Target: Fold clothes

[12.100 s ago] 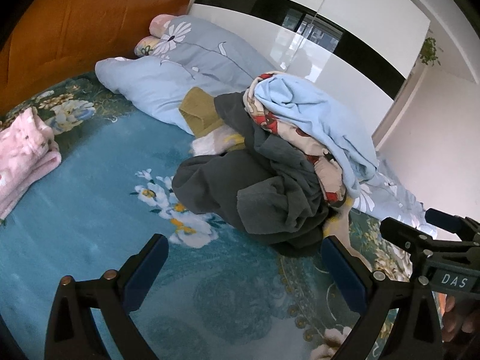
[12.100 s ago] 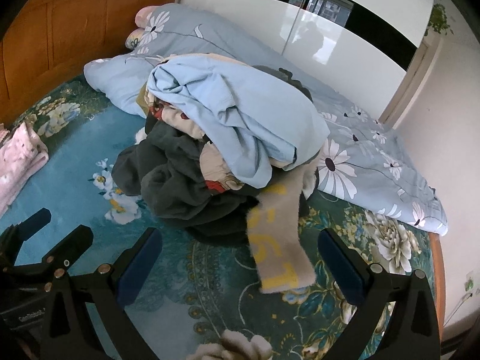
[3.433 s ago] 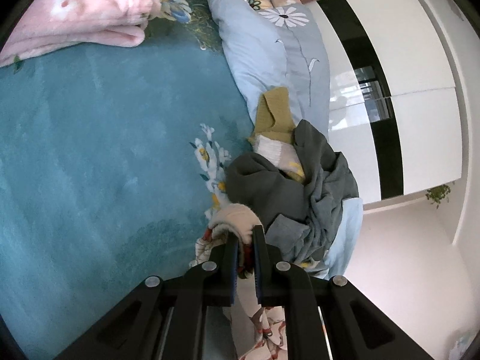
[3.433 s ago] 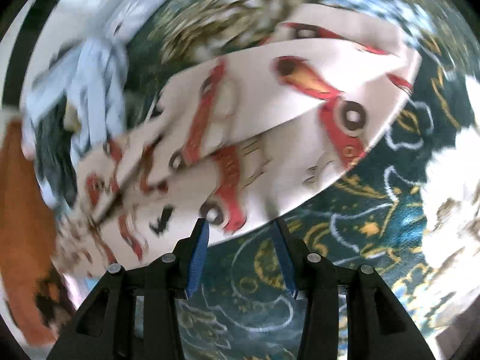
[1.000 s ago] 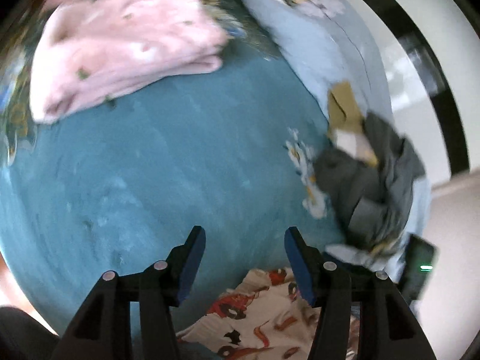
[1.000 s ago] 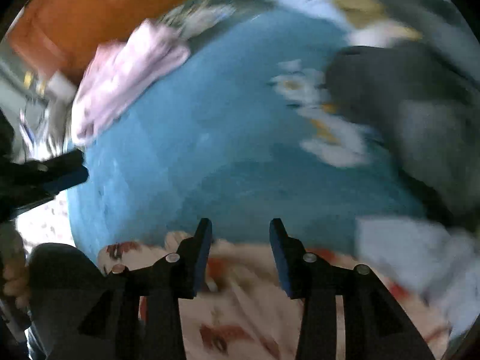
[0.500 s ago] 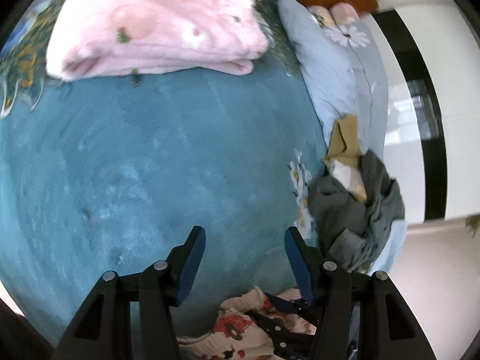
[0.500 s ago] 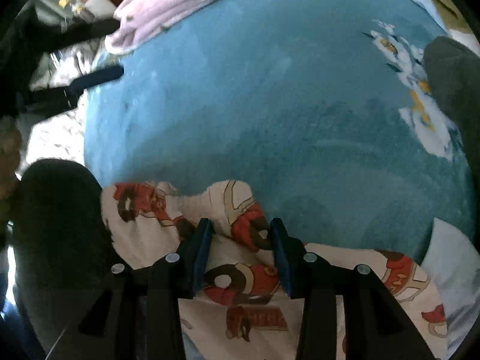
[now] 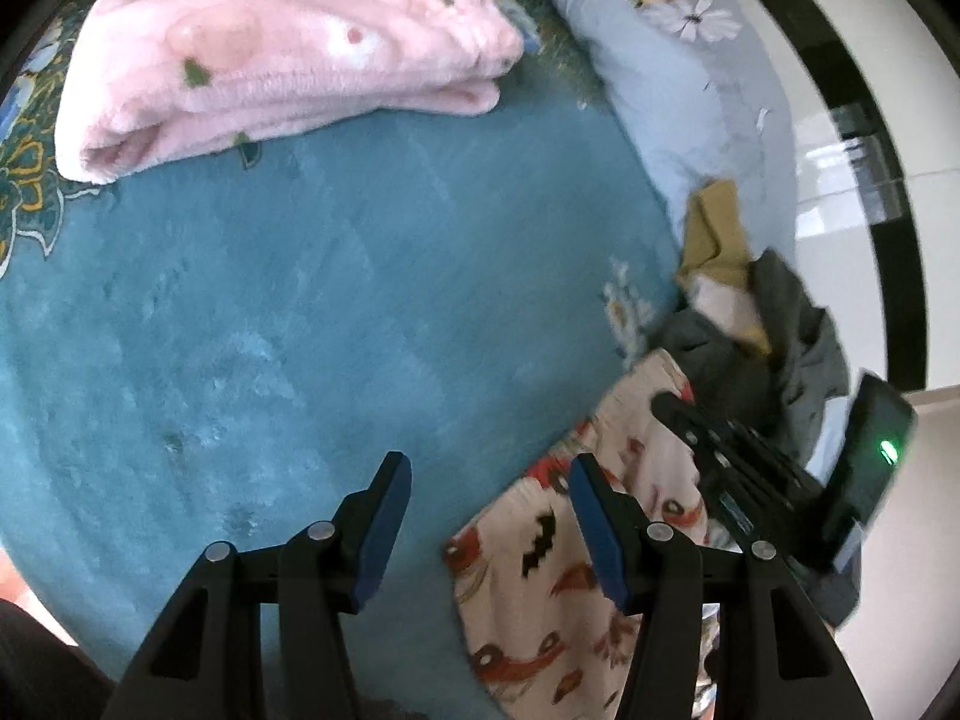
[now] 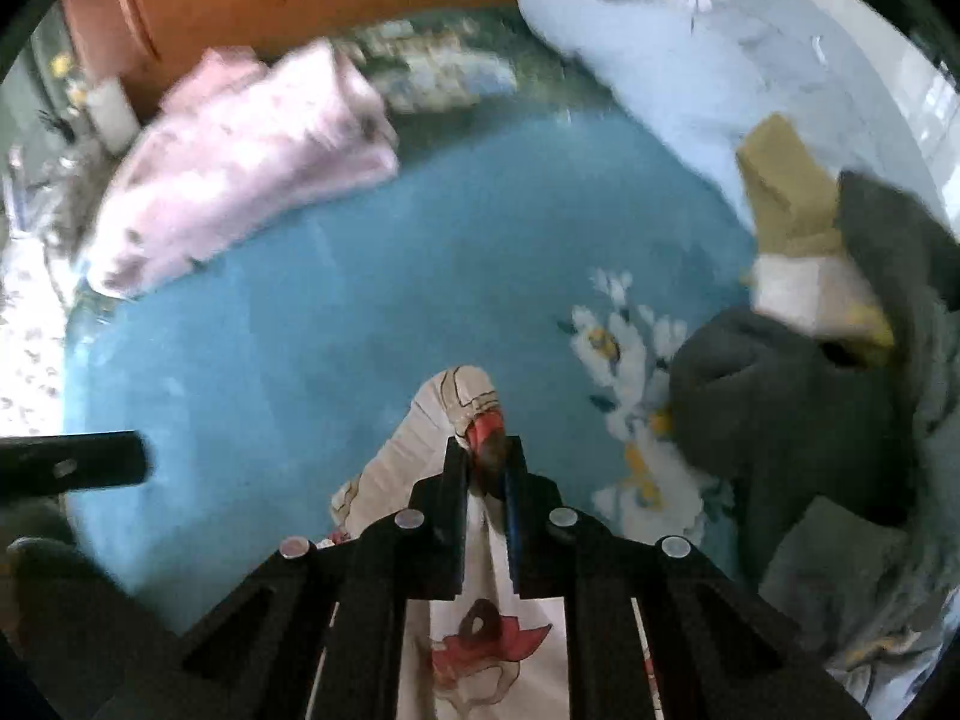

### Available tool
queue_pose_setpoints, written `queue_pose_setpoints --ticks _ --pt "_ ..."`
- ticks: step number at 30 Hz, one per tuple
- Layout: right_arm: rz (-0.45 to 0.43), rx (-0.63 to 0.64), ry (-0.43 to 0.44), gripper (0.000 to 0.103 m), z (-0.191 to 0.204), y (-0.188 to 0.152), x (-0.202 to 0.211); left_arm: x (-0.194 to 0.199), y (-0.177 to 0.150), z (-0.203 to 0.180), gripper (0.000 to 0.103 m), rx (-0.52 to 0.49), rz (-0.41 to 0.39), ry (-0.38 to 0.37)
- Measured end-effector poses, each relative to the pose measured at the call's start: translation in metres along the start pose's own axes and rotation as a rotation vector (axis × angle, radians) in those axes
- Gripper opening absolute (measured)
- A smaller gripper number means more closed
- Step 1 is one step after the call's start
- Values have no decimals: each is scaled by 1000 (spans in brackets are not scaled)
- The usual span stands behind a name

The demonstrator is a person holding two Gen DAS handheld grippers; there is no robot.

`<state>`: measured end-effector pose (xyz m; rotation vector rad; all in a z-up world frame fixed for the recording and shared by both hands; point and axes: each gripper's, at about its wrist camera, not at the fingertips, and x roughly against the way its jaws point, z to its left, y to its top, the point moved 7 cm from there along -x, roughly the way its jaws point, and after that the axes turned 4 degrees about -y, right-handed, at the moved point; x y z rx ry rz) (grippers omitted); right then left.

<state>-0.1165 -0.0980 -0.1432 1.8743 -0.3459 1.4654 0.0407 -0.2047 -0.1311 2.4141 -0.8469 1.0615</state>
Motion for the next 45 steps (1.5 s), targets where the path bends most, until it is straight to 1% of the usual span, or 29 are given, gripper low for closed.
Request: queue_pose_setpoints --ticks 1,2,3,4,5,6,7,9,12,16,19,21,22,25,26,27,28,29,30,31,32,33,34,35,36,38,39,42,45 --pt "24 -9 -4 12 -1 -1 -8 -2 -1 1 59 -2 13 10" --pt "21 -36 -2 15 -7 -2 -7 -4 -1 2 59 -3 27 20" --pt "19 -62 0 26 -12 -3 -6 -7 -2 3 59 -2 42 30" --pt "14 -91 2 41 -18 -4 -4 -11 -3 4 59 3 64 43" --pt "-17 -137 17 44 -26 -5 7 -15 -4 5 59 8 86 56" --pt "-46 -177 33 44 -33 -6 17 -19 -5 6 59 10 106 73" --pt "-67 -212 40 44 -40 -12 29 -23 -7 5 59 -1 123 111" --pt "-96 -264 49 44 -50 -26 52 -32 -8 -2 59 -53 140 181" --pt "-96 -317 43 44 -65 -66 81 -46 -11 -16 59 -72 132 154" --pt "-80 -429 21 44 -84 -135 126 -67 -15 -12 59 27 140 146" --pt "-69 -485 -28 44 -97 -186 162 -77 -25 -19 59 -8 131 180" --pt "-70 -513 -73 44 -107 -219 187 -87 -39 -21 58 -71 145 204" --pt "-68 -527 -95 44 -113 -235 198 -91 -45 -19 56 -96 147 225" --pt "-34 -612 -158 44 -136 -282 212 -93 -51 -21 50 -167 121 266" --pt "-21 -657 -168 44 -145 -297 213 -93 -53 -21 46 -182 112 274" --pt "-8 -702 -176 44 -155 -312 214 -93 -50 -21 32 -148 102 249" --pt "5 -757 -179 44 -163 -324 212 -93 -47 -20 26 -118 93 227" --pt "17 -812 -179 44 -170 -336 210 -93 -47 -18 25 -104 89 223" --pt "19 -861 -162 44 -175 -344 208 -91 -46 -16 20 -96 77 217" --pt "20 -910 -144 44 -180 -351 205 -89 -46 -16 11 -91 64 212" --pt "22 -958 -126 44 -184 -359 202 -84 -45 -15 9 -84 41 210" --pt "24 -999 -118 44 -188 -363 198 -75 -42 -12 6 -68 -3 210" --pt "25 -1047 -115 44 -191 -368 194 -65 -37 -11 3 -50 -56 205" --pt "27 -1095 -110 44 -193 -373 190 -50 -30 -8 0 -25 -128 205" --pt "24 -1131 -97 44 -193 -377 187 -36 -24 -5 0 -2 -194 207" --pt "23 -1165 -67 44 -192 -382 182 -19 -19 0 0 25 -264 226" --pt "23 -1179 -56 44 -191 -385 180 -20 -21 0 0 32 -253 228" --pt "32 -1149 -136 44 -198 -395 180 -23 -27 2 0 51 -221 233" --pt "18 -1193 -174 44 -211 -416 184 -26 -32 4 1 70 -188 238"
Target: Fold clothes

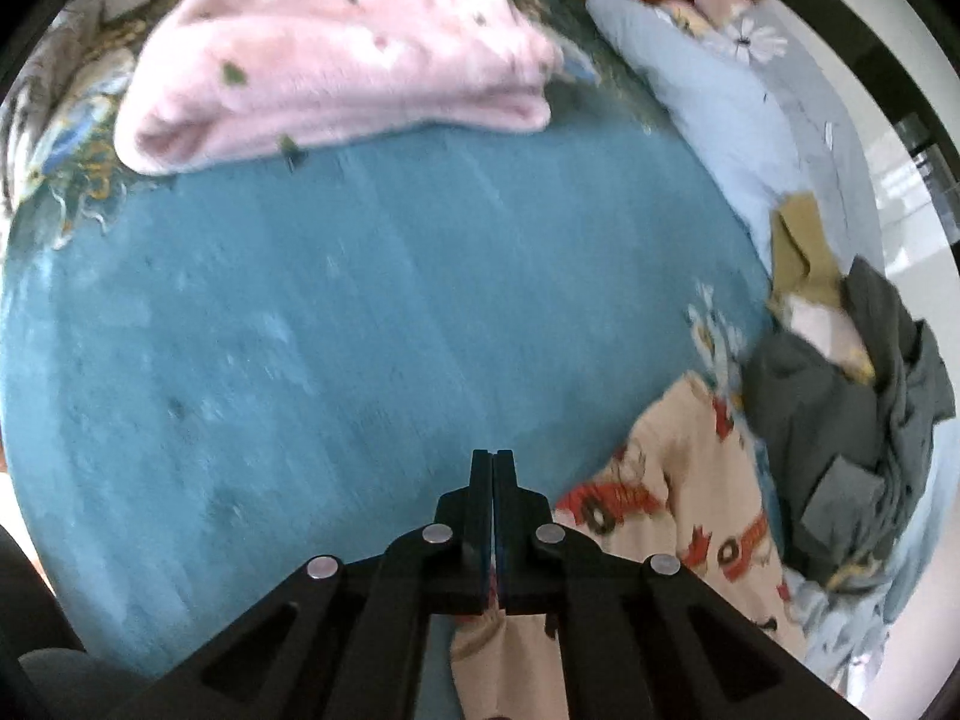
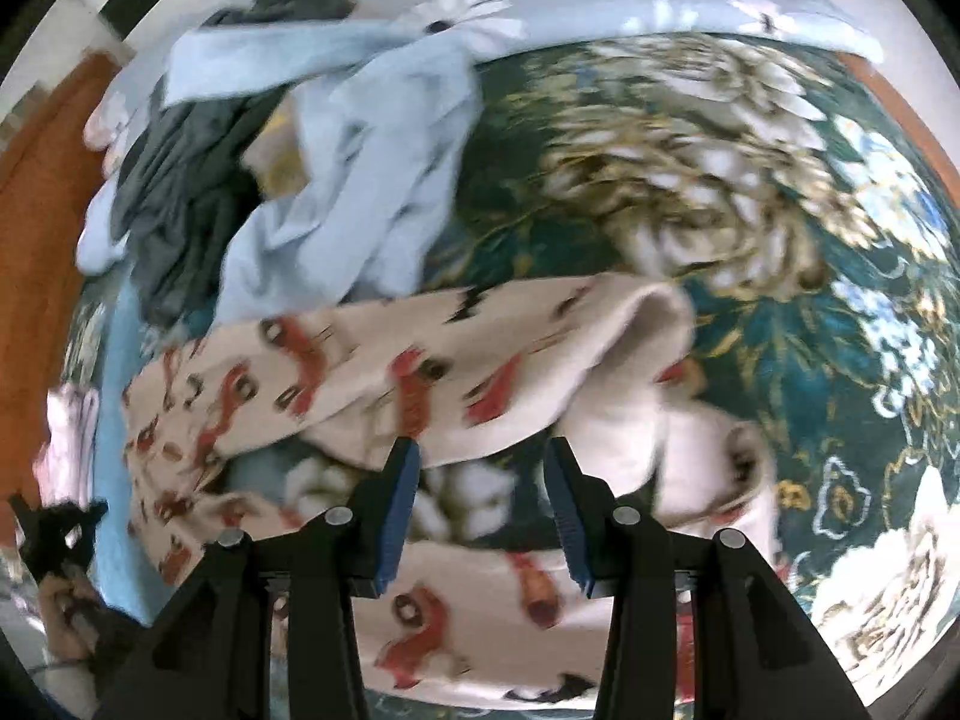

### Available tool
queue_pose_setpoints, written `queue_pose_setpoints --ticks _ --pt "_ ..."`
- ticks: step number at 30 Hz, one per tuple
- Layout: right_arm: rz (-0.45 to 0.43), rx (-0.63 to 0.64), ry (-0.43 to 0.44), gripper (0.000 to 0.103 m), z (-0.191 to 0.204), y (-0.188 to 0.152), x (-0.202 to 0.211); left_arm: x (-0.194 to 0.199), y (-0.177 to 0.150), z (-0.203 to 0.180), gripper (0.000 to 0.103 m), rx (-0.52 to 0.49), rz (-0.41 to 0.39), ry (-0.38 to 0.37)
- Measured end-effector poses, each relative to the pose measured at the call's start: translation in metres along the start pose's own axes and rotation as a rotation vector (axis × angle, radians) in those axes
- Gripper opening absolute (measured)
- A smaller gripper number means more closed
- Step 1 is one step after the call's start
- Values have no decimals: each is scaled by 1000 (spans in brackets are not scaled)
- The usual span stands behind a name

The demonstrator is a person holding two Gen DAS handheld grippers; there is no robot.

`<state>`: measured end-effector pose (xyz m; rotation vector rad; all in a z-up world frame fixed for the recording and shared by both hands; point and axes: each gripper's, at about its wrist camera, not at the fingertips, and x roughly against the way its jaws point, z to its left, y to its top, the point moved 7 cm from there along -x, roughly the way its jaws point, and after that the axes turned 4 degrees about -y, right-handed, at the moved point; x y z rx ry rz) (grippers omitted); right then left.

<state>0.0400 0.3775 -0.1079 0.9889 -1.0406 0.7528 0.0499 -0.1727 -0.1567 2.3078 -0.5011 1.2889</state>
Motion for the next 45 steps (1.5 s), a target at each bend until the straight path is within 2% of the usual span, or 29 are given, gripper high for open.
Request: queue_pose_setpoints --ticks 2,3,4,6,9,11,14,16,17,18,19,22,25,27,28,31,36,39,41,42,45 --pt "7 -34 -13 44 -14 3 -2 -2 -4 1 3 10 23 5" --pt "10 -43 -22 44 -19 3 -3 -2 -6 2 8 17 34 7" --pt "15 -52 -22 44 -20 1 -4 -2 -9 4 22 36 40 2" --pt "26 -68 -20 44 -23 -1 -7 -3 -13 2 39 38 49 -6" --pt "43 -60 17 44 -11 -7 -11 -6 -17 -6 48 -27 58 26" --pt "39 -29 28 44 1 -10 -10 -11 -22 -7 48 -71 99 49" --pt "27 6 39 44 12 -14 -5 -22 -31 -2 48 -64 175 60" --pt "17 26 45 44 17 -16 -1 -26 -35 -2 45 -73 198 65" --pt "12 35 48 44 20 -17 1 -27 -36 -2 41 -78 210 67" --pt "8 34 47 44 19 -18 3 -28 -37 -2 26 -86 220 69" --pt "3 29 45 44 17 -18 5 -27 -37 -4 17 -110 216 70" --pt "-8 -7 31 44 2 -18 11 -15 -31 -8 9 -120 157 38" --pt "-17 -68 30 44 -17 -18 18 17 -11 6 8 -15 -5 3" --pt "-25 -86 18 44 -29 -17 22 50 4 7 8 -73 -181 113" --pt "-26 -87 6 44 -34 -17 22 60 6 5 8 -106 -234 154" --pt "-16 -83 -23 44 -44 -19 19 71 7 7 8 -129 -294 257" --pt "-9 3 -68 44 -41 -15 5 44 4 9 8 -95 -246 314" --pt "0 94 -197 44 -53 -14 -4 46 1 11 9 -90 -238 303" --pt "-19 81 -228 44 -71 -15 1 33 7 9 9 -77 -230 291" --pt "-63 37 -189 44 -80 -13 11 32 6 10 9 -68 -224 285" --pt "-128 -105 -175 44 -119 -16 32 28 4 10 9 -66 -215 283"
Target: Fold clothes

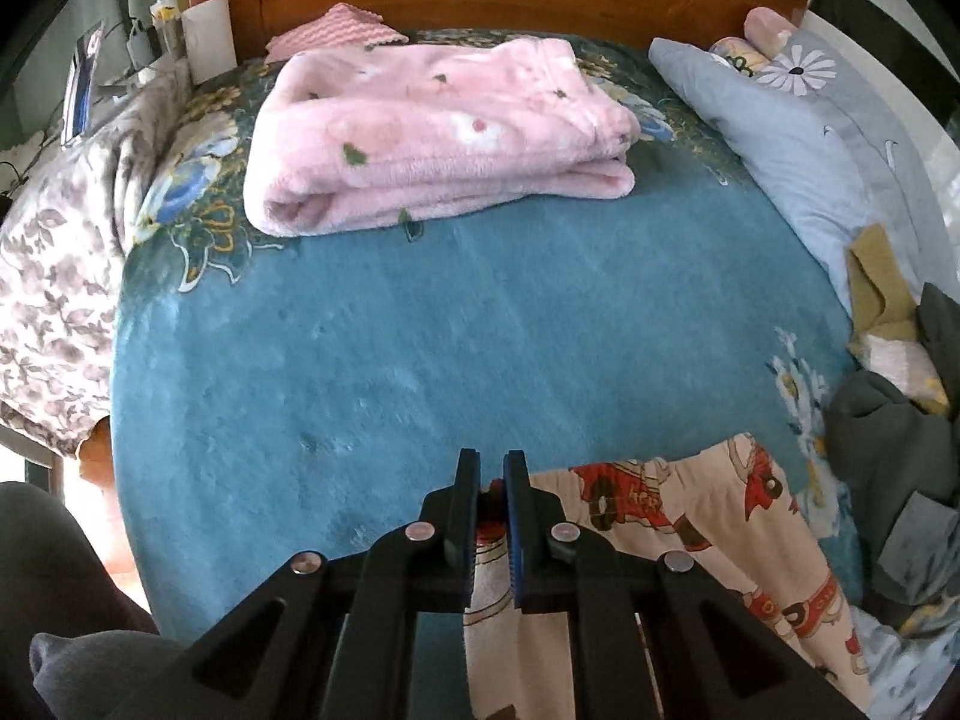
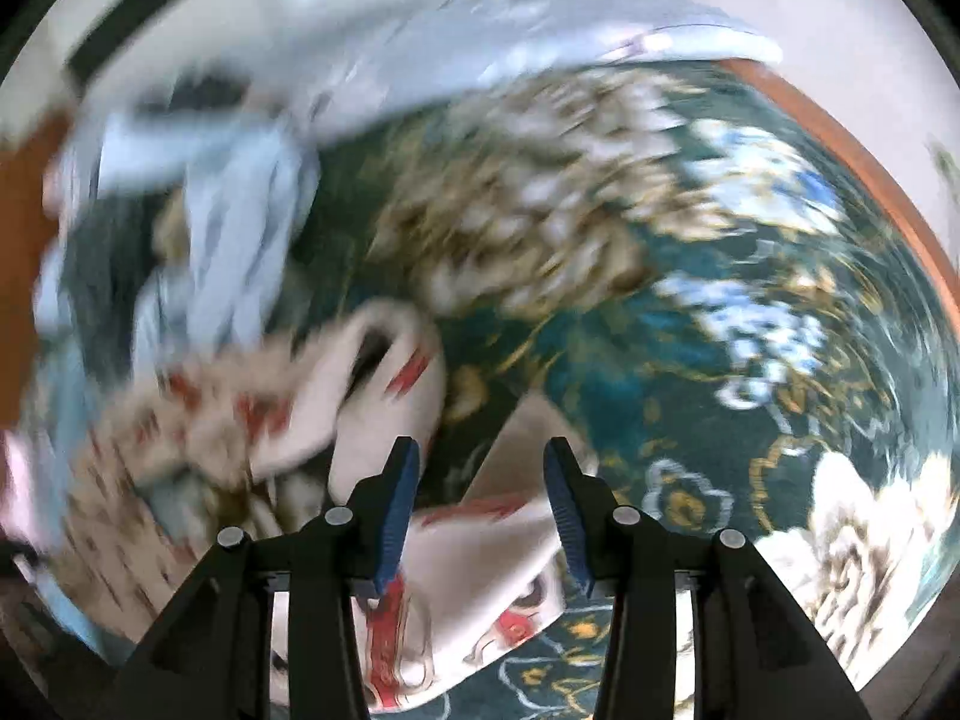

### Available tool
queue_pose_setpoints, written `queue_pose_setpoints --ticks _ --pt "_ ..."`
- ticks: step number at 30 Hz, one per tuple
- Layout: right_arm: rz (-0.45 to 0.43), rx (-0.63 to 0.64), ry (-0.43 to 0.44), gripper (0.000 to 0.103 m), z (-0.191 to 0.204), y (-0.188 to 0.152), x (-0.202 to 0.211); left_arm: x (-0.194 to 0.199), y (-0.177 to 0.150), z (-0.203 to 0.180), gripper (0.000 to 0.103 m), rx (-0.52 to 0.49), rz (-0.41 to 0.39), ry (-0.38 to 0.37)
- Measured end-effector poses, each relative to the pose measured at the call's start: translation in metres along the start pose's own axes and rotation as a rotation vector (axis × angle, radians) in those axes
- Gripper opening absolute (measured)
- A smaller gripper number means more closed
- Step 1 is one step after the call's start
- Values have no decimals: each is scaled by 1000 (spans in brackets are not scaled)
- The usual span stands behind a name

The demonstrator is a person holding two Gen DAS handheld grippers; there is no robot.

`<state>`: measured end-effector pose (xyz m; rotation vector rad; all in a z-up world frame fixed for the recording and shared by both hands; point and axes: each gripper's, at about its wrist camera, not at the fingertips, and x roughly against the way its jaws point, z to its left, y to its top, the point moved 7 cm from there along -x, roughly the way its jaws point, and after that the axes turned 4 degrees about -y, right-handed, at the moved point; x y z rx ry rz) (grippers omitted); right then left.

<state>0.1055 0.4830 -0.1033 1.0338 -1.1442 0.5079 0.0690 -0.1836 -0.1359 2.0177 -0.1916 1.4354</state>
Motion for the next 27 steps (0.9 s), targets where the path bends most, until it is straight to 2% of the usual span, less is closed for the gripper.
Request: queue_pose_setpoints --ticks 4,6,8,10,13,16,17,18,19,24,27 --pt "-67 -195 8 44 -57 5 19 0 -1 -6 9 -28 -8 -5" --pt "-22 -221 -42 44 -76 -12 14 -1 -1 -6 9 -23 -2 -12" --pt "82 -196 -32 44 -70 -36 -4 -3 -2 -7 9 -18 6 -20" --pt "147 -182 60 44 -50 -52 -20 -2 -4 -8 9 -22 12 -31" --pt "169 -181 105 44 -23 -60 -37 3 -2 -8 9 -26 4 -54" --pt "182 -192 100 43 -8 -61 -46 7 0 -5 9 0 3 -88" --pt "176 -173 80 39 -4 -60 -43 8 0 -3 9 13 4 -101" --pt "169 -153 60 13 0 -58 -41 9 0 -3 9 19 2 -110" --pt "156 -125 46 3 4 -57 -36 11 0 -3 9 25 0 -119" --pt "12 -44 -28 3 26 -41 21 16 0 -6 9 12 -11 -145" --pt "-78 170 -22 3 86 -49 46 16 0 -7 9 18 -3 -161"
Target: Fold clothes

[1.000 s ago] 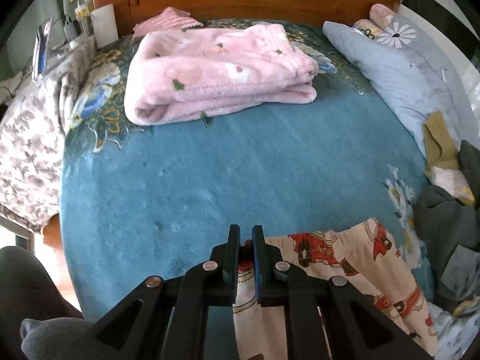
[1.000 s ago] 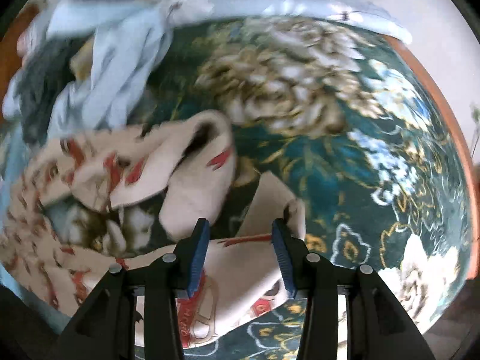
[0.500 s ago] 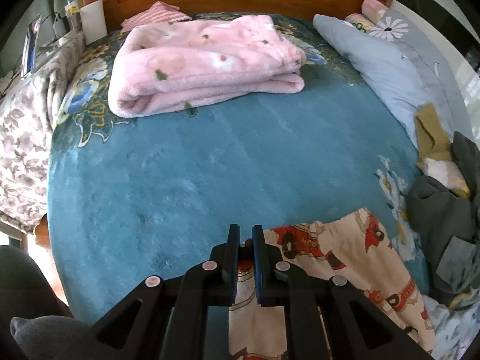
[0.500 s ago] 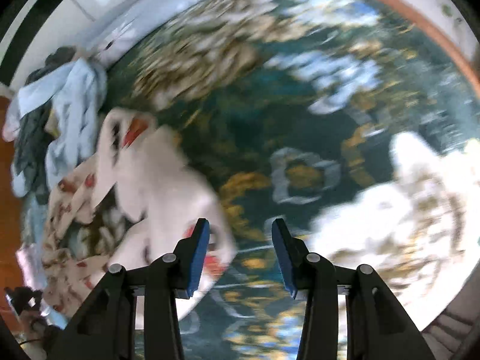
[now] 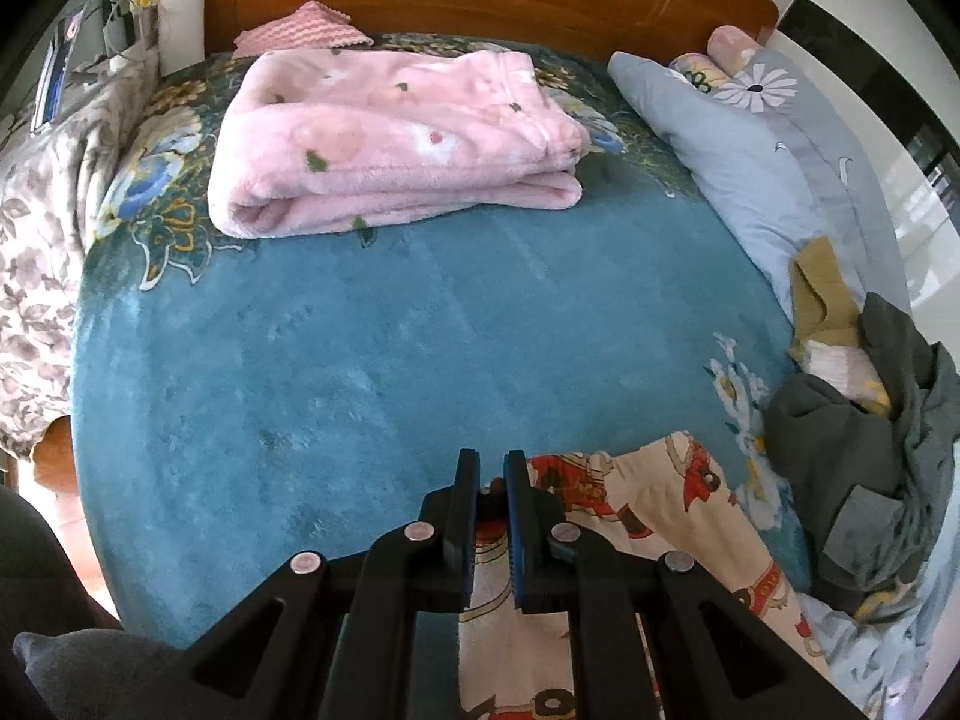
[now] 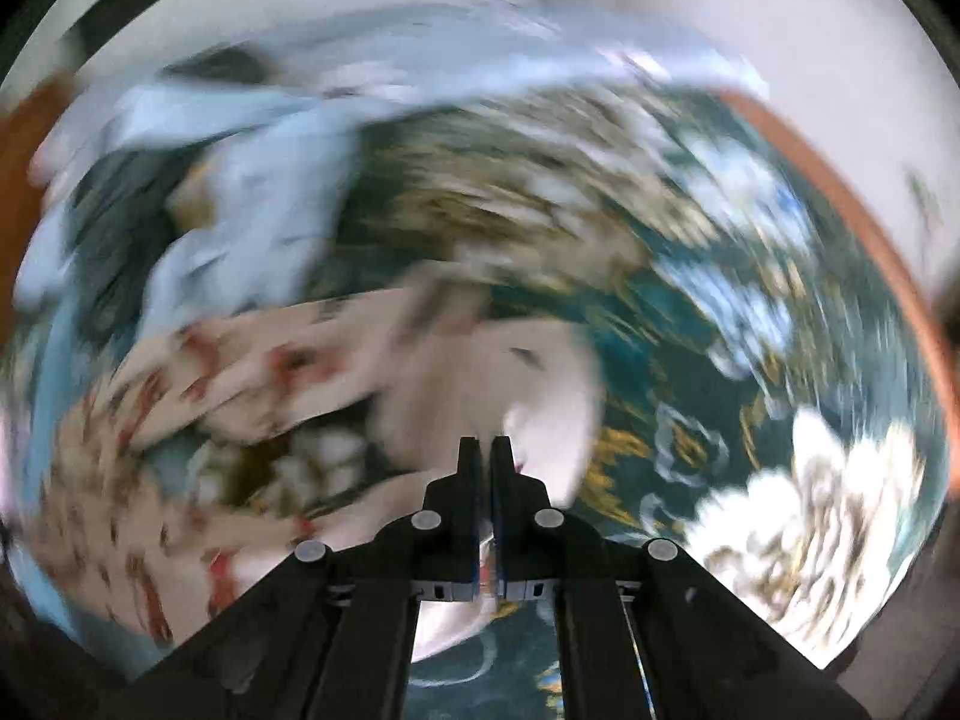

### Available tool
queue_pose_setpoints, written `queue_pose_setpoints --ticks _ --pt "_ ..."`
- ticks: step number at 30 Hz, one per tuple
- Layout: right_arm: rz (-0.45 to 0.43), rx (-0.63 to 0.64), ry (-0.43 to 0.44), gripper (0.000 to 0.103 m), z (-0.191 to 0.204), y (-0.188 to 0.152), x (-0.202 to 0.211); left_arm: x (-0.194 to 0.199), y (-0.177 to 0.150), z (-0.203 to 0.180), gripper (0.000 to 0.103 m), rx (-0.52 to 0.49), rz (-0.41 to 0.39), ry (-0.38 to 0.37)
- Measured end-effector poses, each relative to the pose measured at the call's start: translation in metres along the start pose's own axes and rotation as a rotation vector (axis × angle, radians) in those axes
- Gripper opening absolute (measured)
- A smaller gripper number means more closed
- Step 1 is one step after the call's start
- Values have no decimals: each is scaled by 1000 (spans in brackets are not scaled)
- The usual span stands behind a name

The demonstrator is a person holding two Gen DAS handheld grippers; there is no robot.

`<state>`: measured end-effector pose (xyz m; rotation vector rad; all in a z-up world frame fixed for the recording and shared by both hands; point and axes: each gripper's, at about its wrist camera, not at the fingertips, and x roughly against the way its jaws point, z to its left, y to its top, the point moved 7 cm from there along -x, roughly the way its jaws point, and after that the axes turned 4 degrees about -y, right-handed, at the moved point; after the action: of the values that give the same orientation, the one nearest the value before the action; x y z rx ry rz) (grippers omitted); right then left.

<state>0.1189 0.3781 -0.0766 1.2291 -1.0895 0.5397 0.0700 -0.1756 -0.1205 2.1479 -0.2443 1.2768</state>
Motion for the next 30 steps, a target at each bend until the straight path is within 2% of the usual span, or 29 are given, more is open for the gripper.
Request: queue_pose_setpoints --ticks 1,6,9,11,12,13,15,17,19,21,23,25,28,30 --pt "-4 73 41 3 27 -8 2 0 0 0 9 2 2 -5" --pt "96 223 188 3 82 -42 -5 3 1 6 10 41 13 -41" --pt "157 312 277 12 114 -62 -9 3 1 11 10 79 22 -66" --pt "193 368 333 25 134 -75 -10 2 0 11 10 84 25 -73" --pt "167 357 329 36 127 -69 -4 1 0 9 10 78 26 -74" --pt "141 345 323 41 120 -63 1 0 0 7 10 70 26 -75" --pt "126 298 281 42 102 -51 0 -2 -2 2 10 44 27 -75" --pt "174 223 267 43 91 -49 -13 -4 -2 -1 10 26 31 -75" --pt "214 154 327 43 92 -53 -18 -4 -2 0 10 29 36 -78" --pt "234 144 386 44 108 -60 -17 -5 -1 3 10 44 42 -82" --pt "222 233 409 48 133 -70 -12 -6 -2 5 10 58 48 -86" --pt "206 350 388 54 158 -78 -10 -6 -2 4 10 57 50 -87" --pt "180 520 341 55 188 -88 -17 -5 -3 1 10 41 52 -94" --pt "166 607 258 55 196 -93 -29 -6 -3 3 10 51 58 -100"
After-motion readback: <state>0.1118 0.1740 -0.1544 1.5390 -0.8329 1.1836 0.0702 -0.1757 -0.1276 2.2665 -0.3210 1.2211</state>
